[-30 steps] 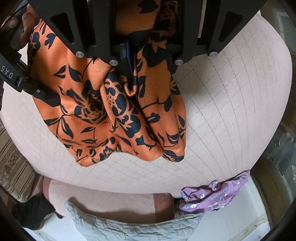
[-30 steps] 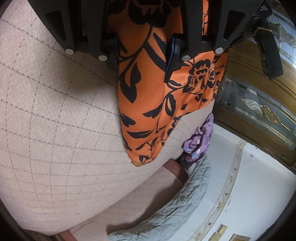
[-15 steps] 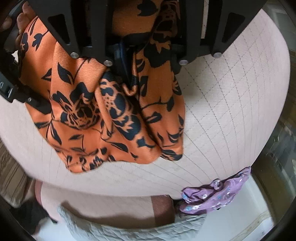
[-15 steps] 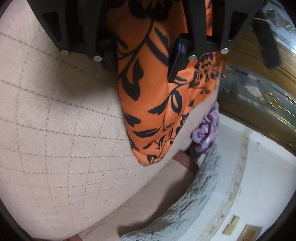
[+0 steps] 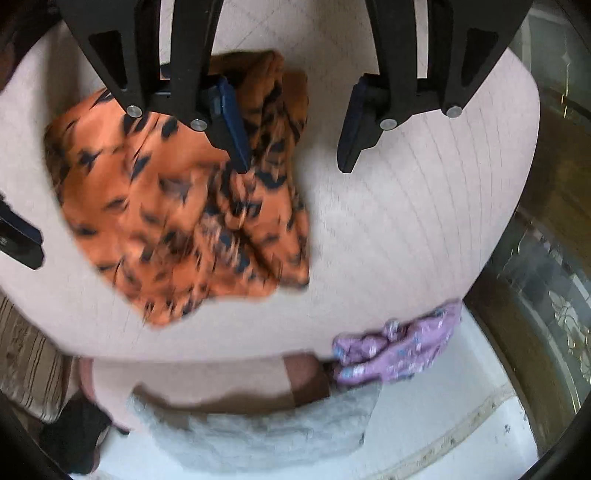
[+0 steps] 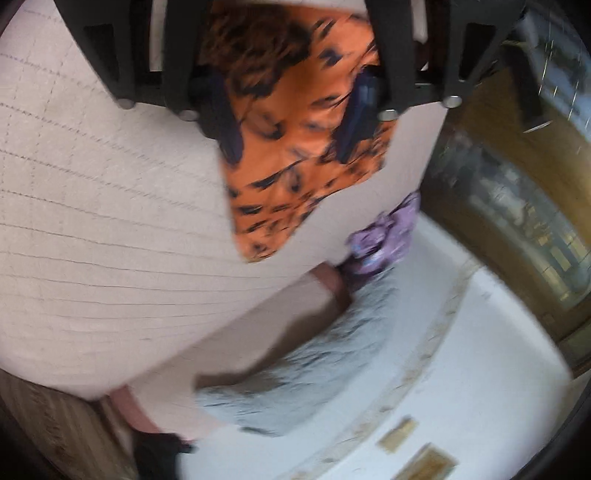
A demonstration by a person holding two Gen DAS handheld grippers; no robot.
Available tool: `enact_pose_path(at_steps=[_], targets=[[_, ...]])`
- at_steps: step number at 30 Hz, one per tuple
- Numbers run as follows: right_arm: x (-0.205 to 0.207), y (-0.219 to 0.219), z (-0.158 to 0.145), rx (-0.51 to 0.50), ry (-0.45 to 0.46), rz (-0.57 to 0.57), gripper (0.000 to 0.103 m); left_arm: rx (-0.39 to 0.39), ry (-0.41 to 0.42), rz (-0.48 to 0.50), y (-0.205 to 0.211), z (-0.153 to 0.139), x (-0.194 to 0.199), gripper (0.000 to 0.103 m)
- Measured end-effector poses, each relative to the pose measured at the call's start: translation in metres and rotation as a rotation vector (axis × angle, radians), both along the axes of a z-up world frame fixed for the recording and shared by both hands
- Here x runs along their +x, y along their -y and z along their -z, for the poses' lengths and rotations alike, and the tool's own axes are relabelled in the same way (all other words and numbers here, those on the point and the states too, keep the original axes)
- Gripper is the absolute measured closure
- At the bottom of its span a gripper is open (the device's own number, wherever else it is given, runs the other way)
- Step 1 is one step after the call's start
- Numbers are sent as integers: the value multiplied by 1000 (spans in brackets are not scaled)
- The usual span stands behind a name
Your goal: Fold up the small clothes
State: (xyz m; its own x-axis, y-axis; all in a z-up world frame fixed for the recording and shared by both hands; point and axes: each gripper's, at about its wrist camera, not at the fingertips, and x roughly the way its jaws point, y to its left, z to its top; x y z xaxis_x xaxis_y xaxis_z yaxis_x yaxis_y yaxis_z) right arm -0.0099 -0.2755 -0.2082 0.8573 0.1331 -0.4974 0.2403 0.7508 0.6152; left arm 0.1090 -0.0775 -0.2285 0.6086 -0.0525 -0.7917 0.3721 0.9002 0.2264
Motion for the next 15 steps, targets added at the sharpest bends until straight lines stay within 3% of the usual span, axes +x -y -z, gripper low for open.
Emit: enact_pose_path(at_steps=[2, 4, 5, 6, 11, 15], targets=[[6, -15, 9, -23, -76, -53, 68, 40, -36, -10, 1, 21, 7, 53], [16, -23, 40, 19, -212, -91, 70, 78, -35, -17, 3, 35, 10, 53], [16, -25, 49, 11, -215, -81, 80, 83, -22, -14, 4, 32, 9, 53], [13, -25, 47, -20, -210, -65, 82, 89, -27, -14, 5, 28, 8, 53], [-3, -28, 18, -96, -215, -71, 77, -14, -8, -8, -4, -12, -9, 51], [-28, -31, -11, -141, -141, -56, 77, -44, 129, -28, -12, -54, -33, 27]])
